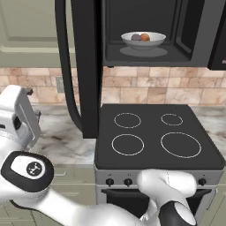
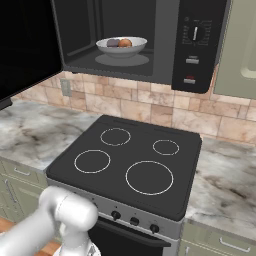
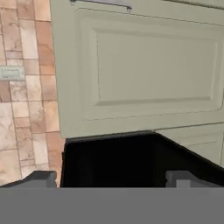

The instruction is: Place the bowl containing the onion and eggplant in the microwave. Close the microwave door and press the start button to microwave the meal.

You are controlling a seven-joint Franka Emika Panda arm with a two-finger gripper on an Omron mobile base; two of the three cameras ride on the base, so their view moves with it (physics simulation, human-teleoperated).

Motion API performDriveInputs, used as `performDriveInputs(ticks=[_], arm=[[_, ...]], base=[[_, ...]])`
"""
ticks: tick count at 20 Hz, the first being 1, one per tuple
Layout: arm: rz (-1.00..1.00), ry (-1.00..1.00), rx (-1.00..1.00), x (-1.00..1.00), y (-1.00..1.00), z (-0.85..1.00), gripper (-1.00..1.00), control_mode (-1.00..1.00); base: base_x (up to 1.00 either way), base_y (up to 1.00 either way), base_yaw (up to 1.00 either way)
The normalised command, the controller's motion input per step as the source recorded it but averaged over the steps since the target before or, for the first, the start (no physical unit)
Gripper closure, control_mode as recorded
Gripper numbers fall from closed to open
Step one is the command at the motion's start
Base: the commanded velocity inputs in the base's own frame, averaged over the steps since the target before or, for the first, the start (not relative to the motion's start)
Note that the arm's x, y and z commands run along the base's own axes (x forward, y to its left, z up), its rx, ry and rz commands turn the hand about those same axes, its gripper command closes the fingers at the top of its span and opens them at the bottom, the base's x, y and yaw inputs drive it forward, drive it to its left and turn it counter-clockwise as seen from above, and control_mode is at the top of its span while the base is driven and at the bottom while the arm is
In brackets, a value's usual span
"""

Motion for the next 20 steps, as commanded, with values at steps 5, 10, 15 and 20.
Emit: performDriveInputs(ticks=[5, 10, 15, 20], arm=[[-0.22, 0.00, -0.10, 0.56, 0.51, 0.00, -1.00, -1.00], [-0.35, 0.00, -0.03, 0.28, 0.01, 0.00, -1.00, -1.00], [-0.44, 0.00, 0.00, 0.00, -0.59, 0.00, -1.00, -1.00], [-0.42, -0.01, 0.01, 0.00, -0.87, 0.00, -1.00, -1.00]], base=[[0.00, 0.00, 0.00], [0.00, 0.00, 0.00], [0.00, 0.00, 0.00], [0.00, 0.00, 0.00]])
